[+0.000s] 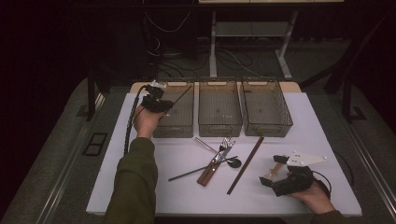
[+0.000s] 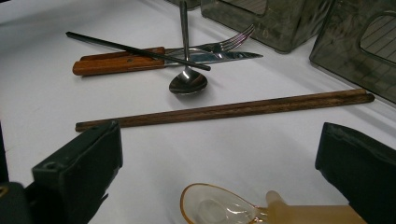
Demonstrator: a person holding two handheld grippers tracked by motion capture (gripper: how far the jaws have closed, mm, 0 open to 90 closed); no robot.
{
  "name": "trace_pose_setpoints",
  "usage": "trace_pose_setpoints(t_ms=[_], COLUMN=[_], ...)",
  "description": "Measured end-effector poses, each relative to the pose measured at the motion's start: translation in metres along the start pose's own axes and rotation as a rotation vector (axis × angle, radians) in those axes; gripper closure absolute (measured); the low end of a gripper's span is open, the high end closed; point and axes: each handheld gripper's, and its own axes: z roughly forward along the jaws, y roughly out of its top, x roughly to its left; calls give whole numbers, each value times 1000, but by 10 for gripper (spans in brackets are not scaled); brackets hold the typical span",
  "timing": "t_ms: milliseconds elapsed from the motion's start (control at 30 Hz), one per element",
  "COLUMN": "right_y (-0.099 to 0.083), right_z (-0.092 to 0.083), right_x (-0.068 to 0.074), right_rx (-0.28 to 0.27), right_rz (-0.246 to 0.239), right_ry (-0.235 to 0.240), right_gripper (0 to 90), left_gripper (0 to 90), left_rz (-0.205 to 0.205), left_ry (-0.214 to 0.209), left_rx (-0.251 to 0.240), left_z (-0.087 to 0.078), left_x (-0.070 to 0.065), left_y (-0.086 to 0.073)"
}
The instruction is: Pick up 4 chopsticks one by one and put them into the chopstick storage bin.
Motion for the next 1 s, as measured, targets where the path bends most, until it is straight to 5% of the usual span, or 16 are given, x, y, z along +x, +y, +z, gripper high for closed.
trace_pose_setpoints(t_ms=[200, 567, 667, 1000], right_y=[0, 0, 0, 0], right_z=[-1, 0, 0, 1], right_x=[0, 0, 0, 1], right_rx=[-4, -2, 1, 4], right_rz=[-1, -1, 2, 5], right_ry=[-1, -3, -1, -1], right_gripper=[9, 9, 9, 9], left_gripper=[702, 520, 477, 367], left_rz=[28, 70, 111, 140], left_ry=[3, -149, -173, -271], left_rx=[-3, -57, -67, -104], left_z=[-6, -37, -45, -65], left_x=[-2, -10, -18, -42], left_y=[2, 1, -3, -15])
